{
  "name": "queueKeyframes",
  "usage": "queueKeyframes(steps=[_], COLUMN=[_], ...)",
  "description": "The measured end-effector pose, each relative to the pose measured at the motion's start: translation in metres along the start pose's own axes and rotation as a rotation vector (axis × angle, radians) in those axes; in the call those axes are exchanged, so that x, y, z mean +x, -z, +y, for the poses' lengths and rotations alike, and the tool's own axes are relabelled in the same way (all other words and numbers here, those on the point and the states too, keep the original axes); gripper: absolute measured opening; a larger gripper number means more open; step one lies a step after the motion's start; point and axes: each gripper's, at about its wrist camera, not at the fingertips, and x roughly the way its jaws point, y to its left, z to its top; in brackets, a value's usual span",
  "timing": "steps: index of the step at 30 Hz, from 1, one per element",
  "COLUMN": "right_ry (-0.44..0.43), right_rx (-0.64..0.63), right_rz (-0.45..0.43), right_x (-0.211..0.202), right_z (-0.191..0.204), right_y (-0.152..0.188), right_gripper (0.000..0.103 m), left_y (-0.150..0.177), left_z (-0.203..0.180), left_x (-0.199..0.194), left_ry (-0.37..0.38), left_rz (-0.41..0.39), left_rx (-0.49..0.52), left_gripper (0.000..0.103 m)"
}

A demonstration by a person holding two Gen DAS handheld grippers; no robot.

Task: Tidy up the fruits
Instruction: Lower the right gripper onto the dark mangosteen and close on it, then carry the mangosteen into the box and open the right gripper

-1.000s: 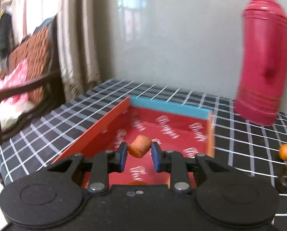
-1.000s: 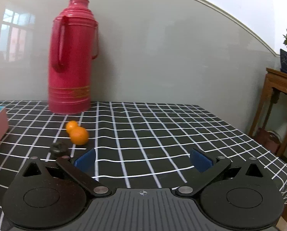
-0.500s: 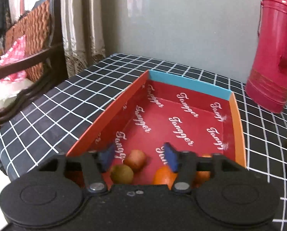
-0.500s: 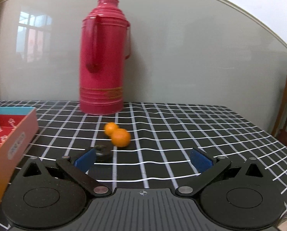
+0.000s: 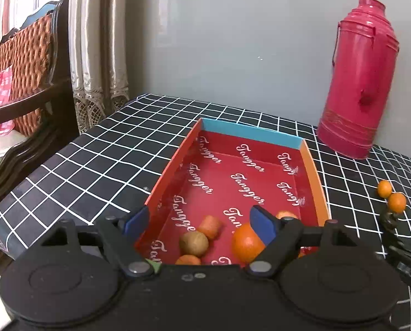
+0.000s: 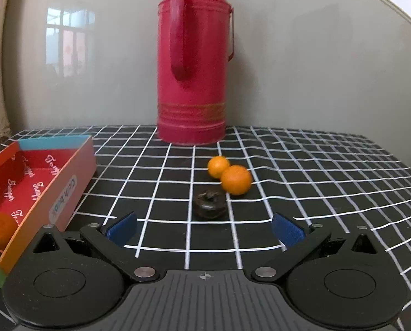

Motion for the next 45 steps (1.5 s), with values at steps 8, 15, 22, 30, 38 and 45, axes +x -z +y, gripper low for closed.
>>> queueKeyframes(steps=[8,15,22,30,38,45], right_ry=[0.020,0.021,0.021,-0.005,-0.032,-0.129], right_rx=[0.055,0.109,0.120,0.091,0.055,0.024], right_rz=[0.067,0.091,0.079,0.123,0.118,0.006], right_x=[0.031,0.043,0.049,0.064,0.066,0.038], right_z=[-0.007,-0.019,-0.024,-0.022,-0.017,0.000], right_y=[-0.004,-0.007,-0.012,-0.016,-0.017,-0.022], right_gripper=[0.103,0.103,0.102,0.063,0.038,0.038], left_y=[-0.001,-0.006,-0.009,-0.007,-0.006,-0.007], left_z=[0.013,0.029,0.039,0.037,0.040,0.053], left_x=[-0.009,-0.006,-0.002,0.000,0.001,0.003], left_ry=[-0.036,-0.088,-0.103,-0.116,-0.129,-0.205], left_rz=[-0.049,-0.043,-0.013,-0.008,0.001,0.010], left_rx=[0.003,-0.033,-0.071,-0.070,-0.082,-0.155], left_gripper=[0.082,0.085,0.086,0.086,0.087,0.088])
